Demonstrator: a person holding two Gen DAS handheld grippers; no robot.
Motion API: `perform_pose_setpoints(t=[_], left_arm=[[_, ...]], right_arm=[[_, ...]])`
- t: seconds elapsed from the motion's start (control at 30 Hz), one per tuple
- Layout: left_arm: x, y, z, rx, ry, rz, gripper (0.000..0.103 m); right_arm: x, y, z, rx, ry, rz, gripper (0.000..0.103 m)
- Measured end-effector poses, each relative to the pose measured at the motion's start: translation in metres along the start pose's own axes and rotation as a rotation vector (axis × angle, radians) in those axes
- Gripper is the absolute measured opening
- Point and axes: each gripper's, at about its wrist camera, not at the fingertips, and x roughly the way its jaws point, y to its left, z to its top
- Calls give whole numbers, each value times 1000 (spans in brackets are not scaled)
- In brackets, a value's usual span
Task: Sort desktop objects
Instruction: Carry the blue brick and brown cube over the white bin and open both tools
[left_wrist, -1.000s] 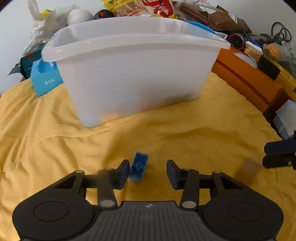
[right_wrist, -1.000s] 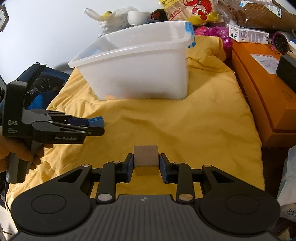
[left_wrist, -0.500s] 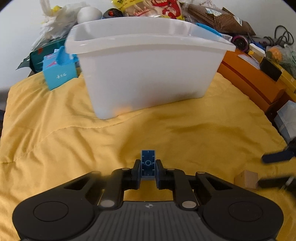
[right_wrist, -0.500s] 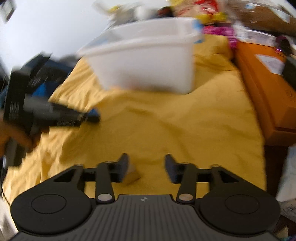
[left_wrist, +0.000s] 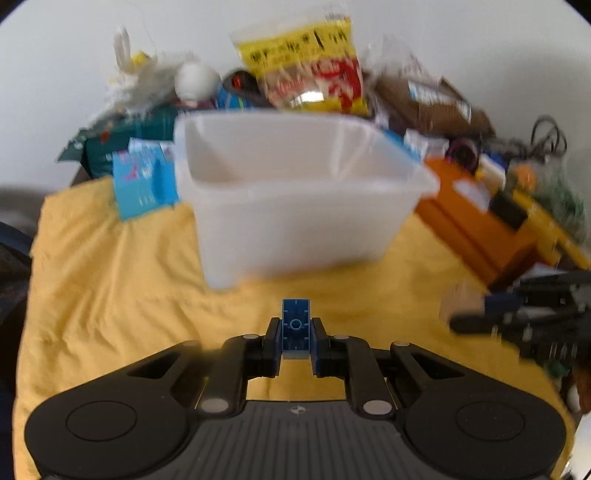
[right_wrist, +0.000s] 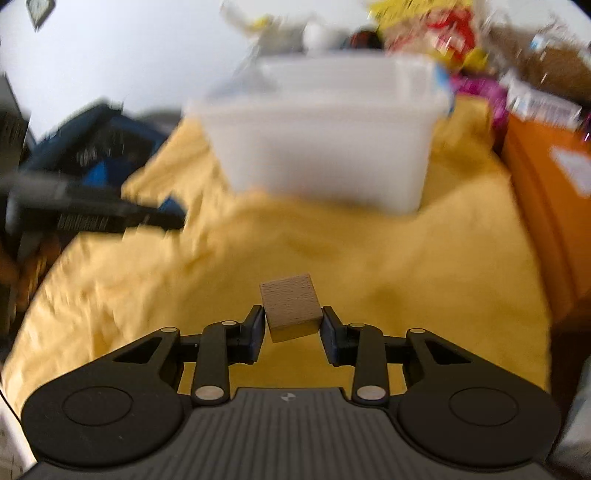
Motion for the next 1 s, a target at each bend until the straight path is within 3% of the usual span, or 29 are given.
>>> perform_pose_setpoints(t=[0.23, 0.47, 0.83, 0.87, 0.9, 0.93, 0.97, 1.0], left_arm=[[-21, 3, 71, 6, -71, 27, 17], [-17, 8, 134, 9, -82, 44, 17], [15, 8, 175, 14, -24, 85, 18], [18, 8, 176, 9, -18, 91, 26], [22, 8, 178, 5, -4, 100, 54], [25, 7, 178, 1, 11, 127, 71], [29, 5, 178, 0, 24, 157, 91], [31, 4, 178, 7, 30, 174, 91]], right_arm=[[-45, -18, 101, 18, -162, -17, 36], [-35, -35, 179, 55, -110, -28, 36], [1, -44, 215, 45, -9, -62, 36], [3, -45, 216, 47, -2, -66, 36], [6, -45, 217, 50, 7, -73, 37], [9, -46, 217, 51, 17, -79, 38], [11, -46, 218, 50, 22, -89, 46], [13, -46, 219, 48, 20, -104, 66]])
